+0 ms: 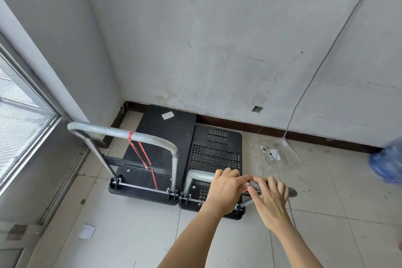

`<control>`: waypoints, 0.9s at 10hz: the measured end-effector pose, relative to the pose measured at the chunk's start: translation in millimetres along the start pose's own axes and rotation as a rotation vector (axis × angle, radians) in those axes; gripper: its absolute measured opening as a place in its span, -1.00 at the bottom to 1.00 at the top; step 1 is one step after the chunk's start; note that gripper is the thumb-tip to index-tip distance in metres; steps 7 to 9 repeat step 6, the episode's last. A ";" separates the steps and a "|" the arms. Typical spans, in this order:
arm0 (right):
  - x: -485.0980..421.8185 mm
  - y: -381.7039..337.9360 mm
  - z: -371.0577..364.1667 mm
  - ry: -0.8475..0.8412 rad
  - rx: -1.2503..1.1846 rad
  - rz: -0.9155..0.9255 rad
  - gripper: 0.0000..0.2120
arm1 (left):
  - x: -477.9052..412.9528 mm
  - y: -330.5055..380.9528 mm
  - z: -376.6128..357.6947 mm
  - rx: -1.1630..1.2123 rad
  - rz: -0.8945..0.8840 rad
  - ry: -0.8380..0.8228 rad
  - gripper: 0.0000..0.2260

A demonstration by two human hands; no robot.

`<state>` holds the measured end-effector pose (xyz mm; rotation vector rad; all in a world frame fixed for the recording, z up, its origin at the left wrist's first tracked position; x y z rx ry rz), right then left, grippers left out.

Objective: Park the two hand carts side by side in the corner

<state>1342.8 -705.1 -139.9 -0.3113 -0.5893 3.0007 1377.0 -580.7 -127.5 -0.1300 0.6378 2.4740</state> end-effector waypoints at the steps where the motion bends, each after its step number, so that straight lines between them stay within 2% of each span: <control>1: 2.1 -1.0 -2.9 -0.010 0.004 -0.010 -0.47 | 1.2 -0.5 3.3 0.011 -0.006 -0.005 -0.67; 3: 2.4 -0.9 -3.4 -0.035 0.039 -0.037 -0.55 | 0.7 -3.2 3.7 0.010 0.016 -0.060 -0.55; 4: 3.3 0.6 -2.4 -0.109 0.068 -0.076 -0.52 | 2.9 -3.7 -0.9 0.010 0.007 -0.181 -0.42; 5: -8.0 -10.7 5.0 -0.259 0.118 -0.101 -0.50 | -1.4 -12.2 12.1 -0.006 0.035 -0.254 -0.32; 6: -26.3 -32.0 10.0 -0.425 0.083 -0.137 -0.60 | -13.7 -25.0 39.1 -0.175 0.038 -0.346 -0.70; 9: -26.3 -32.0 10.0 -0.425 0.083 -0.137 -0.60 | -13.7 -25.0 39.1 -0.175 0.038 -0.346 -0.70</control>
Point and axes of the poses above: each hand's wrist, its own x-axis away from the middle knuckle, its own z-axis out of the back of the hand, y = z × x, the point moved 8 cm from there along -x, towards the middle knuckle, and after that the axes turned 7 degrees about -x, right-handed, at the moved point
